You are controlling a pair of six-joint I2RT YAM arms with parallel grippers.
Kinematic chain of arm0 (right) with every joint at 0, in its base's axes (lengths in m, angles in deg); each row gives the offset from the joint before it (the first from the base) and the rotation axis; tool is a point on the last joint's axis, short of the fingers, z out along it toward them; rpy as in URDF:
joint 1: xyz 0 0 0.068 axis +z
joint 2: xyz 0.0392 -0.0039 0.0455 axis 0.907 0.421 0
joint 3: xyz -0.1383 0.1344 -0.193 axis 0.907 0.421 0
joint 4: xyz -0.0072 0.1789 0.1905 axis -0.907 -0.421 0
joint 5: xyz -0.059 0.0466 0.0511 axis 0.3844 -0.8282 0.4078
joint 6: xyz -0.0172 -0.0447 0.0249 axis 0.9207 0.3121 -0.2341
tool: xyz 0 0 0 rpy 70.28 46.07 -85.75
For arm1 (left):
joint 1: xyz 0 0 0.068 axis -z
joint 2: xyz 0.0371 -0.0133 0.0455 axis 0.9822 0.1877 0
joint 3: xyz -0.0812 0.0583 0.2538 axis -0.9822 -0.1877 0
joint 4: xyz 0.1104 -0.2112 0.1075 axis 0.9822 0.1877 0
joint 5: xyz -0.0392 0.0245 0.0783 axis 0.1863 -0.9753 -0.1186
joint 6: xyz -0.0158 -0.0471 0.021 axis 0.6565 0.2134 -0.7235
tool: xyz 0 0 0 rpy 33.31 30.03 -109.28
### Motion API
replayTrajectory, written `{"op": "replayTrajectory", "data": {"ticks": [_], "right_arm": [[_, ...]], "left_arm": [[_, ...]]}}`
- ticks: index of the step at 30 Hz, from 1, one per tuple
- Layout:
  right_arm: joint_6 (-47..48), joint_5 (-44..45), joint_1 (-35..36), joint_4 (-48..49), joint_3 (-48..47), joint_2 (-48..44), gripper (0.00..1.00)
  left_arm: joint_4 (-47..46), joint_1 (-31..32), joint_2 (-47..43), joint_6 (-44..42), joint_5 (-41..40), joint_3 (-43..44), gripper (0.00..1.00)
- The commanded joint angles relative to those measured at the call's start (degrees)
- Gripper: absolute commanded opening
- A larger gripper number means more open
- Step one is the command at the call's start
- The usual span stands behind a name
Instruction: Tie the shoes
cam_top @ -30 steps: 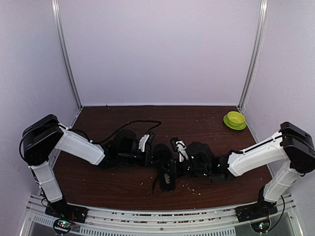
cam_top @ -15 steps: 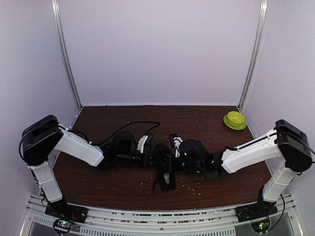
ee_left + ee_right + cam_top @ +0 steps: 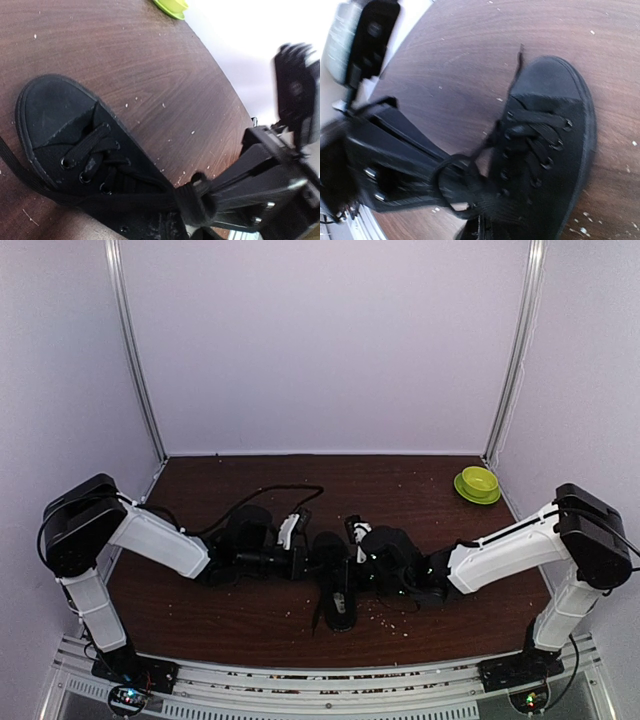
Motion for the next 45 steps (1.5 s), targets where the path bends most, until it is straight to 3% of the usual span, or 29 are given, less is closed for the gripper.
{"op": "replayTrajectory", "data": {"ticks": [1,15,22,29,38,45], "right_arm": [[-0.26,2.29,-0.12,-0.86,2.93,-2.08,0.0],[-1.44,3.01,-0.08,-0.4,5.56,-3.68,0.0],[-1.13,2.97,-0.12,-0.86,5.54,-4.29,0.0],[-1.25,2.4,-0.17,-0.32,5.14,-3.3,0.0],[-0.78,2.2,-0.13,-1.12,4.22,-2.32,0.0],[-0.62,2.18,-0.08,-1.17,4.12,-1.86,0.0]], "left_arm": [[-3.28,-0.22,-2.67,0.14,-1.69,-0.22,0.0],[2.14,-1.57,-4.32,-3.02,-0.42,0.02,0.0],[23.52,-3.07,-11.83,-14.55,-0.48,1.66,0.0],[47.58,-3.26,-15.34,-28.94,-1.2,8.81,0.0],[68.04,-3.32,-13.08,-39.0,2.85,21.6,0.0],[74.45,-3.21,-15.72,-42.95,-1.09,26.1,0.0]]}}
